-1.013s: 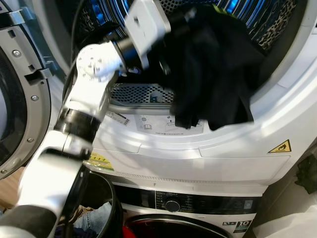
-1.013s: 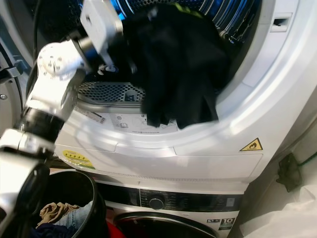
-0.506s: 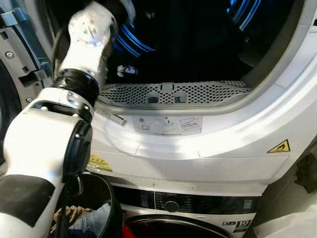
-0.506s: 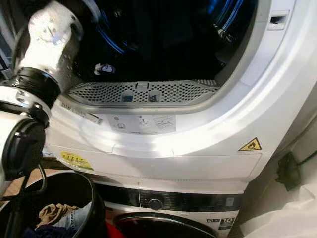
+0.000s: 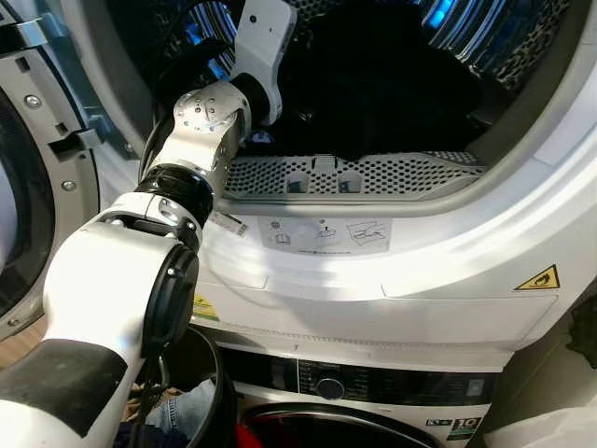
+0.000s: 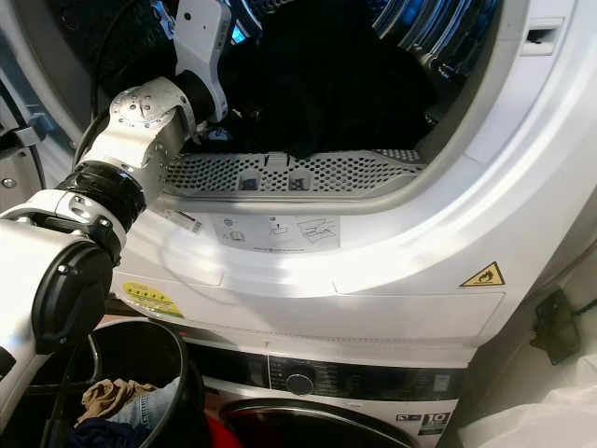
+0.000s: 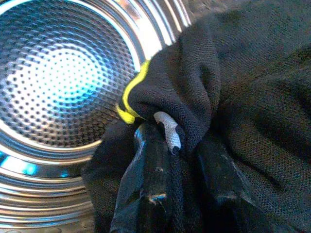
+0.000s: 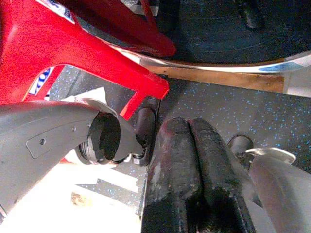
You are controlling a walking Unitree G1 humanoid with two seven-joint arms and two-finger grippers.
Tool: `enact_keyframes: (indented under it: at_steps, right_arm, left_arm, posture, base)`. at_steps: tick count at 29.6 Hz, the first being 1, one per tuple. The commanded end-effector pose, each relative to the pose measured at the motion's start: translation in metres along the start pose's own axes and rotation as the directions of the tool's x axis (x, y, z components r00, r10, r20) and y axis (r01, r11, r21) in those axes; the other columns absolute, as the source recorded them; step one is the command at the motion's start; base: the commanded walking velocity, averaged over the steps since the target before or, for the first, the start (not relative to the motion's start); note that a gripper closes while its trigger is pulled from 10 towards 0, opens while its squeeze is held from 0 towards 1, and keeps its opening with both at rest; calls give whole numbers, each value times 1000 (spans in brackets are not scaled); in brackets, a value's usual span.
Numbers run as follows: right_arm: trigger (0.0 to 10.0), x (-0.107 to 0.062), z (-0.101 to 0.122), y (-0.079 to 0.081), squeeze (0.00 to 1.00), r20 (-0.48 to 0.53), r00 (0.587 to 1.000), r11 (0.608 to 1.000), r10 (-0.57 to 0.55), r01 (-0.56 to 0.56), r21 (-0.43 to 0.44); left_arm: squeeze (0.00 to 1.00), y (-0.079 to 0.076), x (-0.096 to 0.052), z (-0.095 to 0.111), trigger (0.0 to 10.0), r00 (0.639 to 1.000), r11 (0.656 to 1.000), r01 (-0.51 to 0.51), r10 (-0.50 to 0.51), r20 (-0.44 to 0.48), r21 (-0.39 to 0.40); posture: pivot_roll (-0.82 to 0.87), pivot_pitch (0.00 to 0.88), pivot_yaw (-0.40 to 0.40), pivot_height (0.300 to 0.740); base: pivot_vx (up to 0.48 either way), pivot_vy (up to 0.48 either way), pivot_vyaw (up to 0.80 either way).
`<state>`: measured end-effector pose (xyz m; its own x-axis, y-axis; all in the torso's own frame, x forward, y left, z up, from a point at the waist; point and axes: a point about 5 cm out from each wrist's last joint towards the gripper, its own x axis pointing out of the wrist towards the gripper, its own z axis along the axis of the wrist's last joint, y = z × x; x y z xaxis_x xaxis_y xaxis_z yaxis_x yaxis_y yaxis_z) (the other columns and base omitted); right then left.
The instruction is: Clothes washing
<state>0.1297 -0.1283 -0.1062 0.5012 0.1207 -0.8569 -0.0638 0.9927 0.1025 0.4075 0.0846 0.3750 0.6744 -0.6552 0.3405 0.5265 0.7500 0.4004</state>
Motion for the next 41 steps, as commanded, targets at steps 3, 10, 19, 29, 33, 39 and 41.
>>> enact_keyframes:
  at_steps: [3,10,19,29,33,39,41]
  right_arm:
    - [10000,0,-2,6,0,1,1000,1000,5,-5,27]
    - [10000,-4,-15,-1,0,-12,1000,999,-27,27,37]
    - [10000,-13,-35,-14,0,-32,995,993,-94,96,75]
    - [10000,-21,-49,-32,0,-34,989,987,-142,144,71]
    - [10000,-23,-49,-38,0,-27,988,986,-152,153,63]
    - [10000,-23,-48,-38,0,-24,988,988,-150,151,45]
    - [10000,-22,-47,-38,0,-23,988,987,-151,152,46]
  left_arm:
    - [0,-6,0,-6,10000,996,997,70,-70,-47,14]
    - [0,8,5,14,10000,986,986,-154,157,56,-58]
    - [0,-3,13,16,10000,997,994,-64,68,39,-92]
    - [0,-40,23,6,10000,981,974,195,-195,8,-113]
    - [0,-38,24,8,10000,989,981,150,-149,16,-120]
    - [0,-18,20,12,10000,998,976,-38,49,44,-215]
    - [0,-21,20,10,10000,999,980,-9,16,36,-200]
  posture:
    - [40,0,150,740]
    - [-32,0,168,740]
    - [-118,9,185,740]
    - [-160,16,156,740]
    - [-155,11,146,740]
    - [-140,27,140,740]
    - [-135,33,142,740]
  base:
    - [0,0,0]
    - [0,0,0]
    - [0,0,0]
    - [0,0,0]
    - [0,0,0]
    - [0,0,0]
    - [0,0,0]
